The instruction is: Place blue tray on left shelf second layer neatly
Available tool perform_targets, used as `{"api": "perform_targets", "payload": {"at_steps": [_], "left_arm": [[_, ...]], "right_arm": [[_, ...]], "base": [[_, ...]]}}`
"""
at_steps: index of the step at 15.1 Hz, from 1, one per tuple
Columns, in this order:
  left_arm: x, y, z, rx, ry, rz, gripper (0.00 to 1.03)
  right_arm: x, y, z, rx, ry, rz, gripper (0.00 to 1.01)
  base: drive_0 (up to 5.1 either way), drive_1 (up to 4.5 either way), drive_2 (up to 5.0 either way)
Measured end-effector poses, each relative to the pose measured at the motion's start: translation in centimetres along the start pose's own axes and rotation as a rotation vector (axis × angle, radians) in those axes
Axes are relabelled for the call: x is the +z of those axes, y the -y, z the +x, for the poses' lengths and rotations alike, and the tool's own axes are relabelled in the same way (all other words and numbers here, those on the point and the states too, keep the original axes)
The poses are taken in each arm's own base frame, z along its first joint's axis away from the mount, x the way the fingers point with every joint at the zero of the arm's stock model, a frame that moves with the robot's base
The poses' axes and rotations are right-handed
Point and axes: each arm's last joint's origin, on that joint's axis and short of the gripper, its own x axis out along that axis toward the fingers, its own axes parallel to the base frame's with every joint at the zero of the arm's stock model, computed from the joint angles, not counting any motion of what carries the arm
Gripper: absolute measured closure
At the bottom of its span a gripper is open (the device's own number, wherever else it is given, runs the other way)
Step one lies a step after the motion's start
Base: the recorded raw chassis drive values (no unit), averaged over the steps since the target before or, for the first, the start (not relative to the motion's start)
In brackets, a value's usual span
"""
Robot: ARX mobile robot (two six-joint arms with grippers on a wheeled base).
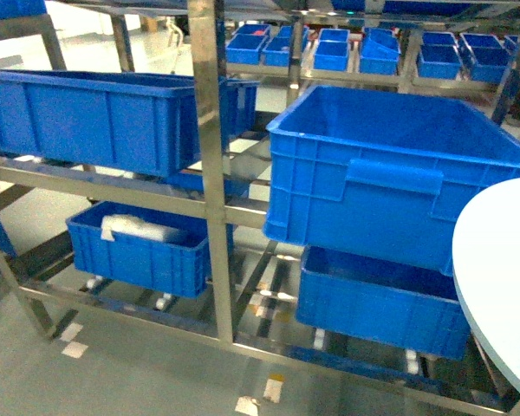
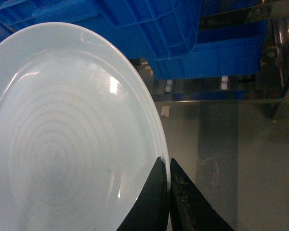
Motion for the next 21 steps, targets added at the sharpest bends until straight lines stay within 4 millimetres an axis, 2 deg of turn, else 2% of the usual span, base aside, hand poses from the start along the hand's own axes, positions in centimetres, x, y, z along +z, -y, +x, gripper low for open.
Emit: {"api": "perform_targets", "payload": {"at_steps": [4,13,21], "left_arm": [[0.0,0.0,0.0,0.0,0.0,0.0,0.05],[-0.05,0.01,0.0,0.0,-0.005,0.0,0.05],[0.0,0.01,0.0,-0.001,0.0,0.0,0.05]], "right_arm": [[-0.01,-0.02,-0.02,0.002,0.0,0.0,0.99],[-0.06,0.03,0.04,-0.001,-0.006,0.003,0.99],[0.01,-0.01,-0.01,0.002,0.001,-0.001,0.99]], "base": [[-1.5,1.63,-4.6],[0.1,4.24,-4.1],[0.0,0.0,0.0]]}}
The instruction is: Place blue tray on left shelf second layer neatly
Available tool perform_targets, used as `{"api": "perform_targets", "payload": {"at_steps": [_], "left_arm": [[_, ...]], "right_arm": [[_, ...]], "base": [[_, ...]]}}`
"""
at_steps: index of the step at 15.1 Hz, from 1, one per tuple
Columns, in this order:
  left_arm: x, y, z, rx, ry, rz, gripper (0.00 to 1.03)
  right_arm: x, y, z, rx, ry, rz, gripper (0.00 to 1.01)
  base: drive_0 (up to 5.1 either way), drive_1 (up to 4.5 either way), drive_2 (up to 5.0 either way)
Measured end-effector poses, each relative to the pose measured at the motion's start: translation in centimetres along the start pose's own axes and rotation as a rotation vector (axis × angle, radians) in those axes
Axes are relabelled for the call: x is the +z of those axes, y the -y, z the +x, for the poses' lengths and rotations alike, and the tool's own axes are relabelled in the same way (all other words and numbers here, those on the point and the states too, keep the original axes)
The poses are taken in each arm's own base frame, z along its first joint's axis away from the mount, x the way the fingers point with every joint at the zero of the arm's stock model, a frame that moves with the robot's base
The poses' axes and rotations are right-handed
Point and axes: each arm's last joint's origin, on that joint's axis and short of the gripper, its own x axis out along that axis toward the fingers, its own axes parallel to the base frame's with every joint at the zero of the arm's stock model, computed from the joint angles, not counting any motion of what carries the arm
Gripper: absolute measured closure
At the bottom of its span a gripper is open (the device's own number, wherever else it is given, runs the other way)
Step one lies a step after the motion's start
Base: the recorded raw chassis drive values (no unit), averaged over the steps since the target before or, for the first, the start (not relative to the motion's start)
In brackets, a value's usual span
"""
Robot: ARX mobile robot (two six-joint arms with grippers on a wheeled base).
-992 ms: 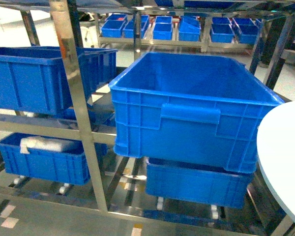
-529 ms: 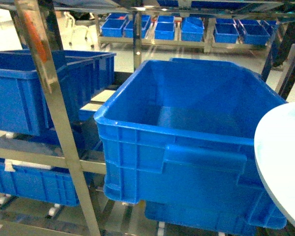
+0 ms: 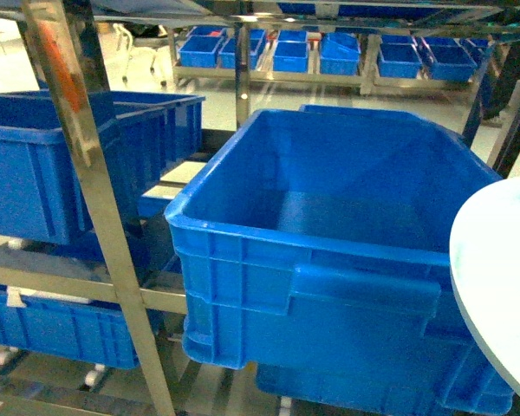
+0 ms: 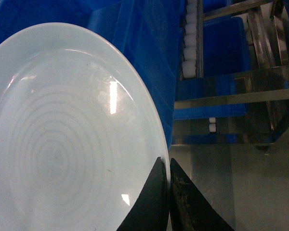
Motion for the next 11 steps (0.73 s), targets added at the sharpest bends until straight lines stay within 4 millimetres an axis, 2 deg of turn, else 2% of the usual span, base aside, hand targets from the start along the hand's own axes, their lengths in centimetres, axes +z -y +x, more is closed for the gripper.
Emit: {"api": "perform_targets", "payload": {"at_steps": [3,6,8,11], "left_arm": [[0.0,0.0,0.0,0.0,0.0,0.0,0.05],[0.0,0.0,0.0,0.0,0.0,0.0,0.05],[0.0,0.0,0.0,0.0,0.0,0.0,0.05],[0.0,0.0,0.0,0.0,0.0,0.0,0.05]], "right_arm": [[0.0,0.0,0.0,0.002,0.003,-0.002,0.99],[0.6,-1.5,0.6,0.069,0.012,-0.012,0.99],[1.9,-3.3,2.1,0.112,-0.027,0.056,0.99],[5.6,-6.5,3.9,0.169,-0.065,0.147,0.99]], "base": [[0.0,0.0,0.0],[0.0,0.0,0.0],[0.0,0.0,0.0],[0.0,0.0,0.0]]}}
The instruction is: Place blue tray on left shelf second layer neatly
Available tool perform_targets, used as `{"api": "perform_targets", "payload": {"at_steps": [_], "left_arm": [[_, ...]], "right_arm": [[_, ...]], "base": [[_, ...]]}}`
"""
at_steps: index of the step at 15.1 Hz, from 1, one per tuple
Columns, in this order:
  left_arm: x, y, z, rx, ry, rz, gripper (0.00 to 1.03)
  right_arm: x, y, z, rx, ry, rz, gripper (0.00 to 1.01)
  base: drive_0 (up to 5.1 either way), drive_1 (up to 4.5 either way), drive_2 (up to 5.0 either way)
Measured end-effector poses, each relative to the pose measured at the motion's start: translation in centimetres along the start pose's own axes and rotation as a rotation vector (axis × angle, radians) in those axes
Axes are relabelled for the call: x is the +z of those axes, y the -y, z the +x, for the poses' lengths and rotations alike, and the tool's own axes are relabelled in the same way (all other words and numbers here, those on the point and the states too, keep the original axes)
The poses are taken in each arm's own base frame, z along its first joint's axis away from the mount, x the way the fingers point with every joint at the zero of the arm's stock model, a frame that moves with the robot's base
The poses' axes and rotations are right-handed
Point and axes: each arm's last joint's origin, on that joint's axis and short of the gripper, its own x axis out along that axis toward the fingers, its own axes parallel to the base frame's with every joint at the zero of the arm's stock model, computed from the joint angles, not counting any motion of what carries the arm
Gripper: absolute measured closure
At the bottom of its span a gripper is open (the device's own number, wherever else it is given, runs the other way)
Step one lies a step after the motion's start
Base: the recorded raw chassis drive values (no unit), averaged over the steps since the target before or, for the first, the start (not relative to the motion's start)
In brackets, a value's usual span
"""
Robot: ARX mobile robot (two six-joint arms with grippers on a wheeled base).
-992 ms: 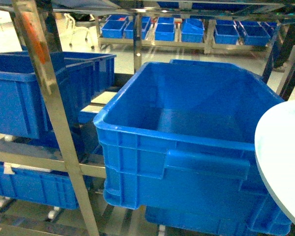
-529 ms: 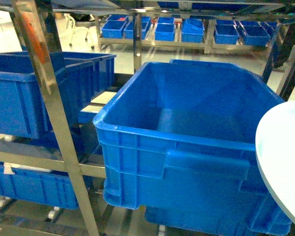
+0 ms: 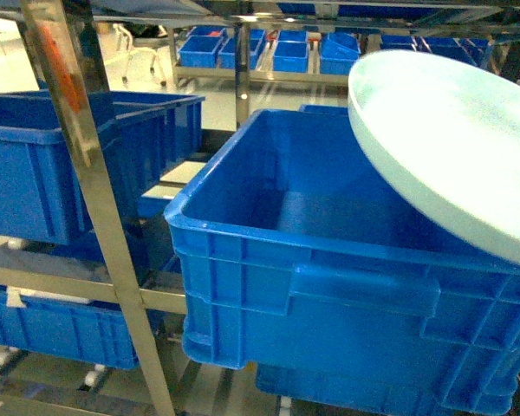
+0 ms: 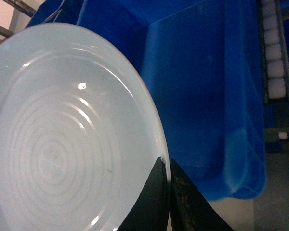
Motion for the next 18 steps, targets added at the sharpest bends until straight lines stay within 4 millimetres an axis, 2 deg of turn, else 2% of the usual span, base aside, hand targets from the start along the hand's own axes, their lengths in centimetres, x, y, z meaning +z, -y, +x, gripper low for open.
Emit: {"api": "perform_targets", "payload": {"at_steps": [1,2,6,9,12,18], "left_arm": [[0.0,0.0,0.0,0.0,0.0,0.0,0.05],[0.0,0.0,0.0,0.0,0.0,0.0,0.05],[0.0,0.0,0.0,0.0,0.0,0.0,0.05],[0.0,0.0,0.0,0.0,0.0,0.0,0.05],[0.0,0.0,0.0,0.0,0.0,0.0,0.05],[0.0,0.0,0.0,0.0,0.0,0.0,0.05]], "right_arm": [[0.4,-0.5,0.6,0.005,-0.027,0.009,0.99],[0.7,-0.9,2.2,0.004,-0.097,0.024,0.99],[-0.3,-0.9,7.2,-0.011,-0.238,0.025,0.99],[0.1,-1.8,8.5,-0.041,-0.21,0.02,0.99],[0.3,-2.0,8.7,-0.049,-0.204,0.027,0.99],[3.7,0.5,10.2,-0.206,-0.165,0.075,0.99]], "base": [[0.0,0.0,0.0],[0.0,0.0,0.0],[0.0,0.0,0.0],[0.0,0.0,0.0],[0.0,0.0,0.0],[0.0,0.0,0.0]]}}
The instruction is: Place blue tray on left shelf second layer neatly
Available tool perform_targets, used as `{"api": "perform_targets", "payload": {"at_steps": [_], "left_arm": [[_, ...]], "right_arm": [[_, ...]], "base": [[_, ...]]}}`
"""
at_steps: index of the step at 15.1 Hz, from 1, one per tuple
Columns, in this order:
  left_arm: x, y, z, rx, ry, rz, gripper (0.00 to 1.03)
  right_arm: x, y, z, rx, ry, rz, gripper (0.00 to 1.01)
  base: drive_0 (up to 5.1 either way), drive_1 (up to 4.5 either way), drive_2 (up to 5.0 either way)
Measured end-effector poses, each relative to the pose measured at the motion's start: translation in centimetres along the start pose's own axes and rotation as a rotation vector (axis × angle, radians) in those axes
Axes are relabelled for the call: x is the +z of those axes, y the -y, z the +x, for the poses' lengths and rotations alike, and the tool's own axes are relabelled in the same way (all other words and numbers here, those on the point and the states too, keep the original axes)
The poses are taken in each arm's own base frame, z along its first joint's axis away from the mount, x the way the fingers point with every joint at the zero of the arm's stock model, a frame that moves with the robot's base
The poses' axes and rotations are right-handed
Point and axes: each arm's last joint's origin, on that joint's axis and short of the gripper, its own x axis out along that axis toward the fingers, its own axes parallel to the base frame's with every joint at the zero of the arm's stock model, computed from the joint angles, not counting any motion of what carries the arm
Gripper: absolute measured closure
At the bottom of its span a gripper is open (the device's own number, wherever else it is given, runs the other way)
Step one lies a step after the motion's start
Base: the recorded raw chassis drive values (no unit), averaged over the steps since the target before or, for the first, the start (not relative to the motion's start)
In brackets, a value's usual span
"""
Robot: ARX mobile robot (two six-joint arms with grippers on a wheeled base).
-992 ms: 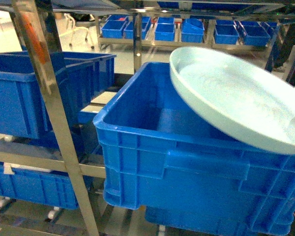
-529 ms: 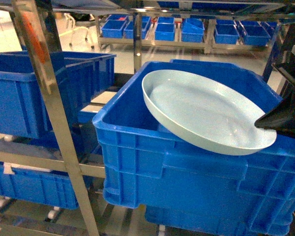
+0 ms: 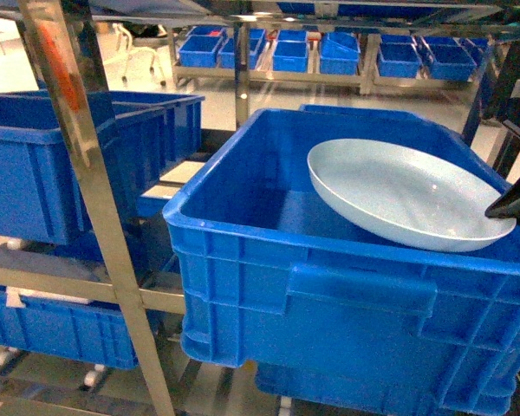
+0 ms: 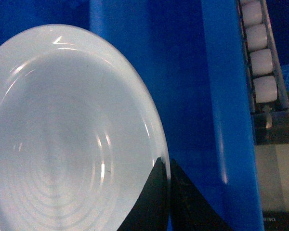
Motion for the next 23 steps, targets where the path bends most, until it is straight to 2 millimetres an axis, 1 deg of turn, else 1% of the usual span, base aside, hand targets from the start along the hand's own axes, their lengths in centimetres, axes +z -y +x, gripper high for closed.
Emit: {"api": "perform_targets", "payload": {"at_steps": [1,2,4,6,8,10,11,13,15,17,18,19,20,21,23], "left_arm": [[0.0,0.0,0.0,0.0,0.0,0.0,0.05],[0.0,0.0,0.0,0.0,0.0,0.0,0.05],[0.0,0.0,0.0,0.0,0.0,0.0,0.05],[0.0,0.0,0.0,0.0,0.0,0.0,0.05],[0.0,0.0,0.0,0.0,0.0,0.0,0.05],[0.0,0.0,0.0,0.0,0.0,0.0,0.05],[0.0,0.0,0.0,0.0,0.0,0.0,0.05],[0.0,0.0,0.0,0.0,0.0,0.0,0.05],[0.0,0.0,0.0,0.0,0.0,0.0,0.05],[0.0,0.0,0.0,0.0,0.0,0.0,0.05],[0.0,0.0,0.0,0.0,0.0,0.0,0.05],[0.0,0.0,0.0,0.0,0.0,0.0,0.05],[0.0,0.0,0.0,0.0,0.0,0.0,0.05],[0.0,0.0,0.0,0.0,0.0,0.0,0.05],[0.0,0.0,0.0,0.0,0.0,0.0,0.05]], "right_arm": [[0.4,-0.3,0.2,0.003,0.014,-0.004,0.99],[0.7,-1.0,0.3,0.011,0.032,-0.013,0.99],[0.4,-2.0,1.1,0.017,0.038,-0.013,0.99],[-0.4,-2.3,3.0,-0.02,0.01,-0.019,0.99],[-0.5,-2.0,4.5,-0.08,0.0,-0.015,0.99],[0.2,-2.6,5.1,-0.099,0.029,-0.018,0.99],[0.3,-2.7,5.5,-0.111,0.036,-0.017,0.99],[0.5,-3.4,5.6,-0.106,0.045,-0.02,0.99],[0.6,-4.1,5.6,-0.083,0.06,-0.019,0.78],[0.5,-4.3,5.6,-0.069,0.056,-0.016,0.53],[0.4,-4.4,5.4,-0.055,0.057,-0.014,0.42],[-0.1,-4.7,3.6,-0.009,0.066,0.001,0.16],[-1.5,-4.3,0.8,0.047,0.08,0.008,0.04],[-3.0,-3.9,-0.6,0.082,0.078,0.0,0.03],[-3.8,-4.2,-1.3,0.122,0.114,-0.056,0.03]], "base": [[0.0,0.0,0.0],[0.0,0.0,0.0],[0.0,0.0,0.0],[0.0,0.0,0.0],[0.0,0.0,0.0],[0.0,0.0,0.0],[0.0,0.0,0.0],[0.0,0.0,0.0],[0.0,0.0,0.0],[0.0,0.0,0.0],[0.0,0.0,0.0],[0.0,0.0,0.0],[0.0,0.0,0.0],[0.0,0.0,0.0],[0.0,0.0,0.0]]}}
